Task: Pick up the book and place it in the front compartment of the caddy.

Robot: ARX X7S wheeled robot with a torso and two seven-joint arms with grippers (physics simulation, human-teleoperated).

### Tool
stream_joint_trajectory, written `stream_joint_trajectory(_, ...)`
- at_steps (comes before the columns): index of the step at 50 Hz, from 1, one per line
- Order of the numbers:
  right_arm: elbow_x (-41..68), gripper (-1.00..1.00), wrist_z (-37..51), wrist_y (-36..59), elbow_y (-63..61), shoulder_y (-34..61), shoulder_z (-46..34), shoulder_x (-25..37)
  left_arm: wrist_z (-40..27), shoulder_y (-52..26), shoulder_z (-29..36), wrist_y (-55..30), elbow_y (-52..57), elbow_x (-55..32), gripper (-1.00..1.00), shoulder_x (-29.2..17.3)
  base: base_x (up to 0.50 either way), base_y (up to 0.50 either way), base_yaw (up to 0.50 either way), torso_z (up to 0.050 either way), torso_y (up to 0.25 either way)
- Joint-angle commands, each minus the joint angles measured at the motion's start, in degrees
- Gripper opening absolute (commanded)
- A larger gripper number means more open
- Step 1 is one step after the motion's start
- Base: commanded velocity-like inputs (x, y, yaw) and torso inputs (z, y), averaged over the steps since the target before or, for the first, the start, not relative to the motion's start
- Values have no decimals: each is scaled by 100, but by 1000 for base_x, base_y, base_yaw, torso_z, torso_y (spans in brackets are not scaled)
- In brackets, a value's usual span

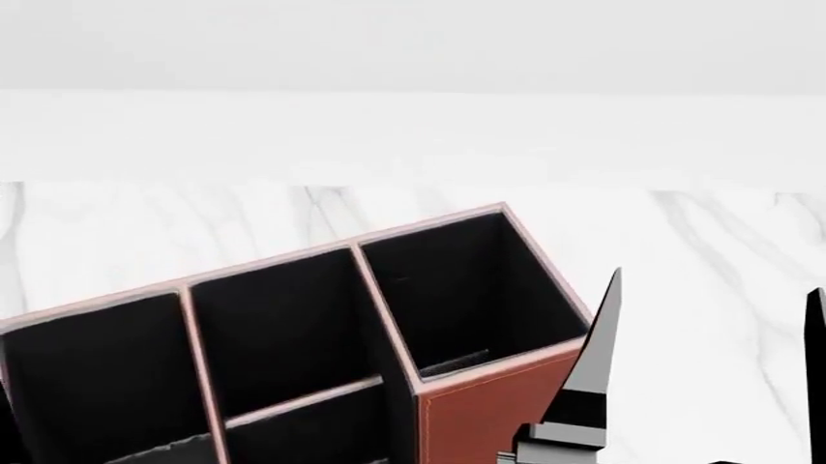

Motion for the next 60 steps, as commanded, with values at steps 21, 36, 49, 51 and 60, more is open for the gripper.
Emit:
stream_joint_trajectory(21,264,100,328,-28,-66,30,-111,380,1993,-1081,838,138,-821,-2318,100,-556,0,0,0,0,0)
stream_joint_trajectory(36,358,100,478,-104,-37,14,-127,514,2641,-1176,1752,-594,-540,-1573,100,-680,0,0,0,0,0)
stream_joint_trajectory(49,436,100,566,-197,-6,-6,-132,620,2727,-2057,2714,-2033,-313,-1771,100,-724,0,0,0,0,0)
stream_joint_trajectory(51,454,100,589,-186,-15,8,-139,634,2516,-2361,2890,-2483,-358,-1854,100,-676,0,0,0,0,0)
stream_joint_trajectory(60,519,100,685,-200,-63,39,-170,717,2695,-2728,3388,-3148,-629,-1890,100,-571,0,0,0,0,0)
